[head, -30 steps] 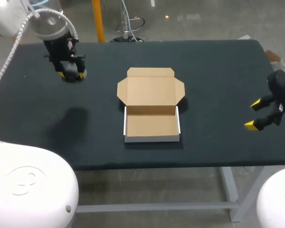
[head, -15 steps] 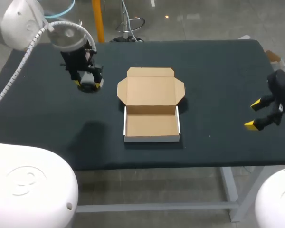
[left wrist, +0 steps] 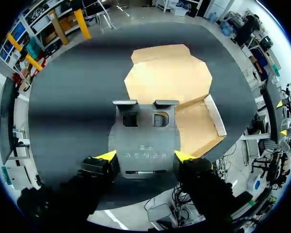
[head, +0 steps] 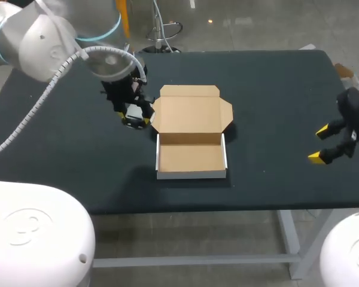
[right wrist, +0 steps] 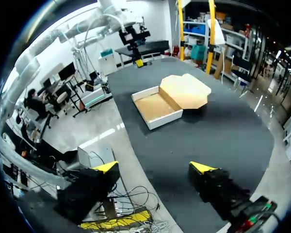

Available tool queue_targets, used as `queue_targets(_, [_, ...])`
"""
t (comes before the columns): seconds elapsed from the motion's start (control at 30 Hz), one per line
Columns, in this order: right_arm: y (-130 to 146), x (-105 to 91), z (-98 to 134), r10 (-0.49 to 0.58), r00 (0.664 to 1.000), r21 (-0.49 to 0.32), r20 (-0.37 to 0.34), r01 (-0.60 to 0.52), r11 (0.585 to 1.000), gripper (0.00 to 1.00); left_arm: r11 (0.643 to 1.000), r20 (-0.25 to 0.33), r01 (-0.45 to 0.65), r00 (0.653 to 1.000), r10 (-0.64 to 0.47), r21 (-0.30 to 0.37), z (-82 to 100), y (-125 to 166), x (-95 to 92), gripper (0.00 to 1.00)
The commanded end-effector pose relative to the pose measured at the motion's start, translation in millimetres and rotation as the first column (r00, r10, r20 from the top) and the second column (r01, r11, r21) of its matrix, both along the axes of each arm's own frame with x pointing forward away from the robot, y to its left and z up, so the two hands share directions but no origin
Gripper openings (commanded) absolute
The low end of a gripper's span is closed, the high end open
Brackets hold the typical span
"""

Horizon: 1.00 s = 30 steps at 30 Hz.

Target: Assemble the packaging by folding the flat box into shape, placing the metal phone stand inside, and closing the box properly

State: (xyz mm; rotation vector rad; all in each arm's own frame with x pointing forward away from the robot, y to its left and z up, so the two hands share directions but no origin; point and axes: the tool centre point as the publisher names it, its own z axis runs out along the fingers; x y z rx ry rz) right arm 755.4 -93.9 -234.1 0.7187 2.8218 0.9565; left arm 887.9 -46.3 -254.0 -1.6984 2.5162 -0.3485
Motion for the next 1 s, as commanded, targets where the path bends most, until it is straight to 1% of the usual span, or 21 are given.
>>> queue_targets(0.03, [-0.7,-0.6,0.9,0.002,1.0,0.002,0.0,-0.002,1.0,1.0,0.999,0.009,0.009,1.0,-0.01,0.035,-5.1,-23.8,-5.9,0.0])
queue_targets(0.27, [-0.7,-0.6,0.9,0.002,1.0,0.002,0.0,-0.002,1.0,1.0,0.997,0.005,0.057,0.998,-0.057,0.043,-16.9,-59.6,-16.8,0.0])
queue_targets(0.67, [-0.7,-0.6,0.9,0.002,1.0,0.002,0.0,-0.002,1.0,1.0,0.992,0.008,0.116,0.993,-0.116,0.058,-31.9,-97.3,-23.2,0.0])
queue_targets(0.77, [-0.7,-0.6,0.9,0.002,1.0,0.002,0.0,-0.002,1.0,1.0,0.99,-0.001,0.129,0.992,-0.129,0.053,-38.9,-104.8,-24.1,0.0])
queue_targets(1.0, [-0.7,-0.6,0.9,0.002,1.0,0.002,0.0,-0.002,1.0,1.0,0.987,-0.026,0.156,0.988,-0.155,0.044,-62.4,-119.8,-28.6,0.0])
